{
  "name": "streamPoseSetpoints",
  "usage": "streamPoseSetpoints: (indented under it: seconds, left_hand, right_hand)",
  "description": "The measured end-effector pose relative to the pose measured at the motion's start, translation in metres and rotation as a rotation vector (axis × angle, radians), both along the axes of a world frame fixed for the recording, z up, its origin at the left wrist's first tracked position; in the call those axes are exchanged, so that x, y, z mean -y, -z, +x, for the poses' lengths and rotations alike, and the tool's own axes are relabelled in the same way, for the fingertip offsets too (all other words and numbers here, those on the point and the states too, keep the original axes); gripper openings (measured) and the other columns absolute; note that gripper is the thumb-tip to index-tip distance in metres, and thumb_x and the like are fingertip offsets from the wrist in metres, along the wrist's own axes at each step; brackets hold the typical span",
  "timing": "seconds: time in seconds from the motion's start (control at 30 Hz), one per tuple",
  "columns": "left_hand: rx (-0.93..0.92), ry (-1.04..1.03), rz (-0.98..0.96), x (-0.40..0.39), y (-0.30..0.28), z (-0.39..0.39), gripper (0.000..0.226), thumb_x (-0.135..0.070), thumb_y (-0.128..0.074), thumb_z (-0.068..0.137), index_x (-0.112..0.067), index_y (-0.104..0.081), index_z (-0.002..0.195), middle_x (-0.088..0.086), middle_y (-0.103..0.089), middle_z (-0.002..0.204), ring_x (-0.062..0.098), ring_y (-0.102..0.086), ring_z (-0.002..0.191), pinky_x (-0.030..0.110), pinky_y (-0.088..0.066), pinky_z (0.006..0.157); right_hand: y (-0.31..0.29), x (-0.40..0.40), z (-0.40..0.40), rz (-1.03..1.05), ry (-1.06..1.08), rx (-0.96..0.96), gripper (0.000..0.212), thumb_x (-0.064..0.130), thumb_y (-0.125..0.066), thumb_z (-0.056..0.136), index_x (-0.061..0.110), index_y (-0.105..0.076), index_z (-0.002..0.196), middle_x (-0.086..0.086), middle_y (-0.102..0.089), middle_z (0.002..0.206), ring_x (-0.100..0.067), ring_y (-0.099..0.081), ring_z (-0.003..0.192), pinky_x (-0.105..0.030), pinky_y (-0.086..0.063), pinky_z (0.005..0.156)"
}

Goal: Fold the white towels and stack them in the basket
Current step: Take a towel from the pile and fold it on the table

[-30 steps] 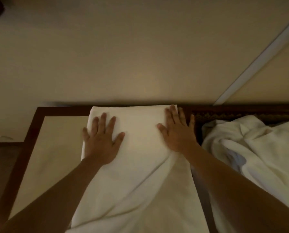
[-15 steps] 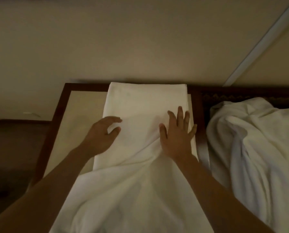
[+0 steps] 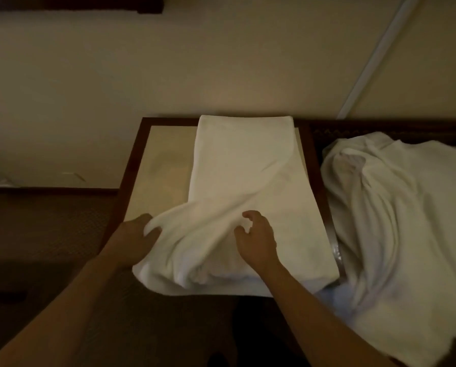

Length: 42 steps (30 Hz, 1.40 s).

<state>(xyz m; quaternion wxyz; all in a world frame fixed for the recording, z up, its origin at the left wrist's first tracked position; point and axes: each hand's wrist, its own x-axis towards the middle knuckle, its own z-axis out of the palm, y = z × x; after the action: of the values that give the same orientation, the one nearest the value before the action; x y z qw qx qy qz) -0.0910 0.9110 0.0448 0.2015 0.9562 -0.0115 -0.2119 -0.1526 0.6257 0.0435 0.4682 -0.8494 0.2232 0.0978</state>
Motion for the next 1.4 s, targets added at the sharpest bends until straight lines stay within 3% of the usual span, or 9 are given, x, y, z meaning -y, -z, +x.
streamPoseSetpoints:
  seconds: [0.23, 0.47, 0.63, 0.77, 0.9, 1.03, 1.13, 1.27, 1.4]
  left_hand:
    - [0.168, 0.260, -0.356, 0.084, -0.083, -0.098, 0.012, -0.036, -0.057, 0.099, -0.029, -0.058, 0.109, -0.009, -0.066, 0.090, 0.004, -0.063, 0.078, 0.026, -0.052, 0.066]
    - [0.049, 0.506, -0.679, 0.141, -0.096, -0.179, 0.023, -0.043, -0.059, 0.099, -0.031, -0.062, 0.119, -0.013, -0.068, 0.105, 0.004, -0.063, 0.094, 0.023, -0.052, 0.082]
    - [-0.062, -0.331, -0.828, 0.107, 0.004, -0.179, 0.016, -0.018, -0.053, 0.104, -0.017, -0.069, 0.099, -0.003, -0.068, 0.097, 0.024, -0.064, 0.099, 0.027, -0.050, 0.078]
    - [-0.214, -0.902, -0.761, 0.079, 0.060, -0.148, 0.036, -0.026, -0.048, 0.105, -0.015, -0.052, 0.139, 0.010, -0.054, 0.138, 0.027, -0.054, 0.121, 0.044, -0.045, 0.102]
    - [-0.458, -0.978, -0.933, 0.083, 0.076, -0.129, 0.046, -0.036, -0.046, 0.106, -0.016, -0.047, 0.147, 0.004, -0.052, 0.146, 0.030, -0.045, 0.137, 0.048, -0.033, 0.114]
    - [-0.481, -0.982, -1.144, 0.098, 0.066, -0.127, 0.043, -0.041, -0.053, 0.103, -0.013, -0.061, 0.134, 0.008, -0.065, 0.131, 0.024, -0.060, 0.114, 0.042, -0.048, 0.097]
    - [-0.519, -0.992, -1.257, 0.099, 0.056, -0.127, 0.035, -0.040, -0.053, 0.102, -0.015, -0.068, 0.122, 0.010, -0.072, 0.119, 0.025, -0.064, 0.111, 0.042, -0.051, 0.088]
    - [-0.621, -0.859, -1.313, 0.082, 0.053, -0.125, 0.043, -0.040, -0.054, 0.100, -0.015, -0.062, 0.134, 0.010, -0.068, 0.131, 0.029, -0.059, 0.127, 0.050, -0.041, 0.112]
    - [-0.426, -0.764, -1.153, 0.077, 0.049, -0.116, 0.044, -0.035, -0.065, 0.092, -0.007, -0.066, 0.125, 0.012, -0.072, 0.122, 0.030, -0.064, 0.117, 0.048, -0.050, 0.100]
  right_hand:
    - [-0.074, -0.024, -0.043, 0.561, 0.141, -0.198, 0.052, 0.061, -0.066, 0.087, 0.013, -0.067, 0.107, -0.007, -0.077, 0.092, -0.023, -0.075, 0.079, -0.031, -0.056, 0.065]
    - [-0.075, 0.036, -0.113, 0.572, 0.377, 0.158, 0.014, 0.010, -0.068, 0.092, 0.017, -0.076, 0.103, -0.005, -0.078, 0.099, -0.028, -0.072, 0.095, -0.042, -0.058, 0.083]
    - [-0.038, 0.076, -0.146, 0.487, 0.442, 0.084, 0.014, 0.008, -0.064, 0.097, 0.010, -0.073, 0.107, -0.007, -0.072, 0.112, -0.027, -0.065, 0.101, -0.038, -0.049, 0.086]
    - [-0.014, 0.092, -0.145, 0.458, 0.453, -0.032, 0.008, 0.010, -0.067, 0.094, 0.011, -0.073, 0.099, -0.009, -0.070, 0.114, -0.027, -0.062, 0.104, -0.040, -0.048, 0.091]
    - [0.000, 0.101, -0.147, 0.699, 0.486, -0.036, 0.022, 0.005, -0.066, 0.091, 0.008, -0.075, 0.111, -0.017, -0.074, 0.113, -0.039, -0.067, 0.108, -0.052, -0.051, 0.100]
    - [-0.003, 0.107, -0.152, 0.866, 0.480, 0.048, 0.032, 0.001, -0.057, 0.093, 0.006, -0.068, 0.122, -0.017, -0.073, 0.116, -0.038, -0.067, 0.108, -0.043, -0.053, 0.086]
    - [0.008, 0.114, -0.151, 0.804, 0.490, 0.039, 0.024, 0.015, -0.062, 0.097, 0.010, -0.070, 0.119, -0.012, -0.074, 0.115, -0.031, -0.069, 0.109, -0.043, -0.054, 0.091]
    - [0.015, 0.124, -0.144, 0.606, 0.351, 0.032, 0.020, 0.022, -0.062, 0.099, 0.011, -0.076, 0.108, -0.010, -0.076, 0.109, -0.030, -0.071, 0.107, -0.048, -0.054, 0.098]
    - [0.020, 0.135, -0.150, 0.571, 0.383, 0.136, 0.019, 0.017, -0.058, 0.101, 0.008, -0.075, 0.104, -0.010, -0.077, 0.105, -0.026, -0.072, 0.099, -0.038, -0.059, 0.084]
